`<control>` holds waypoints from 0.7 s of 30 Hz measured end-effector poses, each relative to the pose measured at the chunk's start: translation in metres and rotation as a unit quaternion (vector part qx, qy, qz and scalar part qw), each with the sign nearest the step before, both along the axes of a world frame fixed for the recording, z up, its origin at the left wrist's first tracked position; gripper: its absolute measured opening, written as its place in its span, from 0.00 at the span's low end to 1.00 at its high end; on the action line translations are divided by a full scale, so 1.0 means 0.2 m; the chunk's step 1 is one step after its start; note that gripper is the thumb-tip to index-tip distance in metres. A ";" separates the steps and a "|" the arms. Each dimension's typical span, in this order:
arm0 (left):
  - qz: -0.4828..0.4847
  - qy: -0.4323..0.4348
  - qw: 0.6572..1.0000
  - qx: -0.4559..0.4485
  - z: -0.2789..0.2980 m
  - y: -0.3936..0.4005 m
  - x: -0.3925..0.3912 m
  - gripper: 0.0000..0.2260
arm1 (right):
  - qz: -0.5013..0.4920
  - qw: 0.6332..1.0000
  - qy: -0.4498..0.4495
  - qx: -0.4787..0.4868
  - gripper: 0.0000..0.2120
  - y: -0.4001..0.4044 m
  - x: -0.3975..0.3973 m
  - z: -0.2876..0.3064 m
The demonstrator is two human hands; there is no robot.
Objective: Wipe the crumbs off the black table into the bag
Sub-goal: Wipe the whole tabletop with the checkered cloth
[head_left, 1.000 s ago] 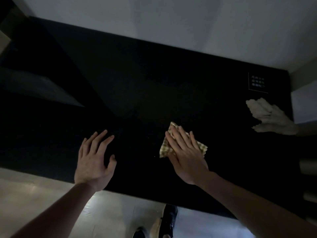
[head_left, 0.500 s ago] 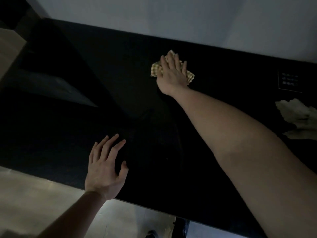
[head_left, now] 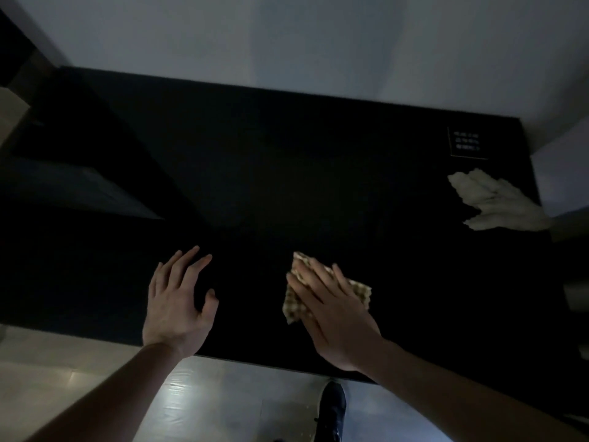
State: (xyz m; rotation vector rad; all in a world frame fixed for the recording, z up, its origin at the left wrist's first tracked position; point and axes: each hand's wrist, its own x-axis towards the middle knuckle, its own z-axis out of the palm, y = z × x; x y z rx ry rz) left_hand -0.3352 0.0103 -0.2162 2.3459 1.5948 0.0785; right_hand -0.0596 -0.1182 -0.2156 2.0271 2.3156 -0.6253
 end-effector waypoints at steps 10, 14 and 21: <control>0.006 -0.016 1.000 0.011 -0.01 -0.01 0.01 0.29 | -0.300 0.952 -0.053 0.012 0.30 0.47 0.75 -0.06; 0.003 -0.016 1.000 0.015 -0.02 0.00 0.01 0.29 | -0.368 0.927 -0.072 0.011 0.31 0.57 0.81 -0.10; 0.008 -0.012 1.000 0.014 -0.01 -0.01 0.01 0.30 | -0.203 0.979 -0.013 0.022 0.31 0.01 0.25 -0.04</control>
